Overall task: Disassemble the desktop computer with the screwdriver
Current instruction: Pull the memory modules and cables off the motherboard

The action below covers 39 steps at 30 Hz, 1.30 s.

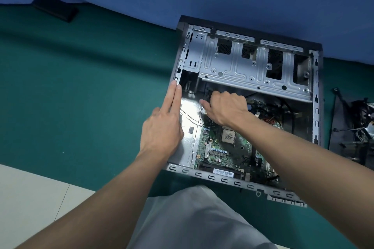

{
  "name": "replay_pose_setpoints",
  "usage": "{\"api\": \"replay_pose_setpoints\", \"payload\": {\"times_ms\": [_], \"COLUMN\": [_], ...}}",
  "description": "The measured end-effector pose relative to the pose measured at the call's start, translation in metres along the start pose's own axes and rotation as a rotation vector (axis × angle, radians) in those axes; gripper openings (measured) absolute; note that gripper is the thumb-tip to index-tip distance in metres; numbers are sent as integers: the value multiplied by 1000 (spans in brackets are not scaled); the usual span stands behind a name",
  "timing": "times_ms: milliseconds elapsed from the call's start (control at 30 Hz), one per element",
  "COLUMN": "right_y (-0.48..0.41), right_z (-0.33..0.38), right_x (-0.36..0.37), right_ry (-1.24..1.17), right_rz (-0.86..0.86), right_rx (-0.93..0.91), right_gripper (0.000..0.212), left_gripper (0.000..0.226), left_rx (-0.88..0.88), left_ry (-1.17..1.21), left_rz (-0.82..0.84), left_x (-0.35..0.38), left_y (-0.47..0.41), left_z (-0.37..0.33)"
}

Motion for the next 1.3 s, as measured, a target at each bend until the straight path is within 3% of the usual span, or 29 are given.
{"api": "replay_pose_setpoints", "payload": {"times_ms": [33,167,300,433,600,667,767,800,933,1033,1133,1167,1300], "right_y": [-1,1,0,-3,-7,-9,-11,-13,-14,-13,-13,-14,-14], "right_z": [-1,3,5,1,0,0,-2,-3,-1,-1,-4,-5,-3], "right_x": [0,-6,-3,-1,-3,-2,1,1,-2,-3,0,0,-1], "right_ry": [28,-15,-133,-61,-134,-112,6,6,-63,-92,-24,-24,-35], "right_rz": [-14,39,54,33,70,71,26,12,85,124,81,60,88], "right_rx": [-4,-45,-88,3,-91,-114,-57,-45,-95,-116,-69,-58,-95], "right_gripper": [49,21,9,51,6,9,48,49,15,4,45,49,20], "left_gripper": [90,91,93,93,93,93,93,93,93,93,92,92,92], "left_rx": [0,-2,-7,-8,-5,-6,-8,-8,-9,-10,-7,-7,-6], "left_ry": [-1,-5,-10,-9,-5,-4,0,-1,3,7,11,11,11], "left_rz": [1,-2,3,6,6,6,6,7,9,12,14,13,9], "left_x": [0,0,0,0,0,-1,-1,-1,-1,-2,-2,-2,-2], "left_y": [0,0,0,-1,0,0,0,0,0,0,1,0,1], "left_z": [0,0,0,-1,-1,-1,-1,-1,-2,-1,-2,-2,-2]}}
Point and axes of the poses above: each hand's wrist, its own y-axis away from the middle knuckle, its own x-axis out of the palm, z = x × y, the point moved 3 cm from there along -y, towards the middle knuckle, and after that the axes turned 11 degrees about y, right-handed, at the moved point
